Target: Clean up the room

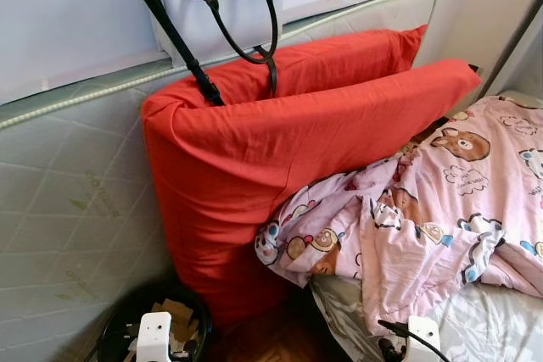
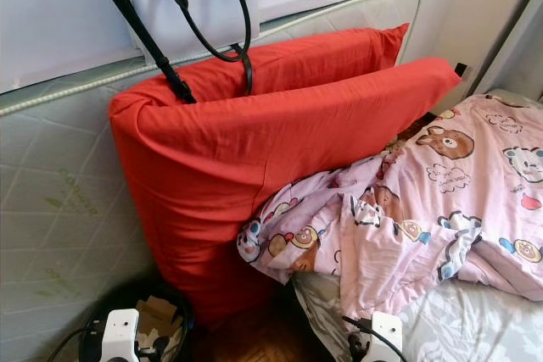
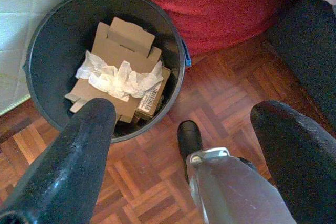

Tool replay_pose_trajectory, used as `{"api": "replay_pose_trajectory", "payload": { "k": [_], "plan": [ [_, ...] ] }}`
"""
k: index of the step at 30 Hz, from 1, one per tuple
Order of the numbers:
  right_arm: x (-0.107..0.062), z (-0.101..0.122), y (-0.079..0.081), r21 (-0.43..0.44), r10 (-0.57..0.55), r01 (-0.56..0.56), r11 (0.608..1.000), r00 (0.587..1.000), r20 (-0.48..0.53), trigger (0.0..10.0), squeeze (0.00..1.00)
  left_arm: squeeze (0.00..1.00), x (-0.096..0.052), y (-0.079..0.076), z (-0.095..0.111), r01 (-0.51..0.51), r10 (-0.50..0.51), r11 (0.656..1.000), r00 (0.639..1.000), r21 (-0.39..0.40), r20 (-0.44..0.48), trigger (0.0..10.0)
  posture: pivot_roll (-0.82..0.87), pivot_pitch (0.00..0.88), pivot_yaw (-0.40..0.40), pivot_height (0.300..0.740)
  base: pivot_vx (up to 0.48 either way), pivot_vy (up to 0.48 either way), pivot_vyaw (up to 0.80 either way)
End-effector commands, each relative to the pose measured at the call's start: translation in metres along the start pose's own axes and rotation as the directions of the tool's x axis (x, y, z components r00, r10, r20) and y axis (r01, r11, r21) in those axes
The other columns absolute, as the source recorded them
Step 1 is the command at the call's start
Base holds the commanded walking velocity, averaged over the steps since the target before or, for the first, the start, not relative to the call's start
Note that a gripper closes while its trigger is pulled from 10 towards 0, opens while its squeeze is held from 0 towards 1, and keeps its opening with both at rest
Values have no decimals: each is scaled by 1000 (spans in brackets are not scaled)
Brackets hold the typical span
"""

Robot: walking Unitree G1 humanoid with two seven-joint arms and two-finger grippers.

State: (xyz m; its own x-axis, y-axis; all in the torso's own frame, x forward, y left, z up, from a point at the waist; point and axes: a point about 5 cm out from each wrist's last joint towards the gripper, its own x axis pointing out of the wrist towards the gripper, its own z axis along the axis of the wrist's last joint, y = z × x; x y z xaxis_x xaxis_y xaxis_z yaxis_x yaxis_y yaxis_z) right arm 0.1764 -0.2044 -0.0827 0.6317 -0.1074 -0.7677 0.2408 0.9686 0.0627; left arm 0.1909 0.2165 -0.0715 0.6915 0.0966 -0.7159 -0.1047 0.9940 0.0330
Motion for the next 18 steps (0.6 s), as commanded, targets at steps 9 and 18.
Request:
{"api": "replay_pose_trajectory", "payload": {
  "k": [9, 18],
  "plan": [
    [0, 1, 2, 6, 11, -11, 1000, 1000, 12, 10000, 0, 0, 0, 1, -1, -6, 6, 1000, 1000, -28, 3, 10000, -107, 0, -1, 740, 290, 0, 0],
    [1, 3, 3, 10, 9, -10, 1000, 1000, 15, 10000, 0, 0, 0, 2, 1, -8, 8, 999, 1000, -32, 9, 10000, -101, 0, -1, 740, 309, 0, 0]
  ]
}}
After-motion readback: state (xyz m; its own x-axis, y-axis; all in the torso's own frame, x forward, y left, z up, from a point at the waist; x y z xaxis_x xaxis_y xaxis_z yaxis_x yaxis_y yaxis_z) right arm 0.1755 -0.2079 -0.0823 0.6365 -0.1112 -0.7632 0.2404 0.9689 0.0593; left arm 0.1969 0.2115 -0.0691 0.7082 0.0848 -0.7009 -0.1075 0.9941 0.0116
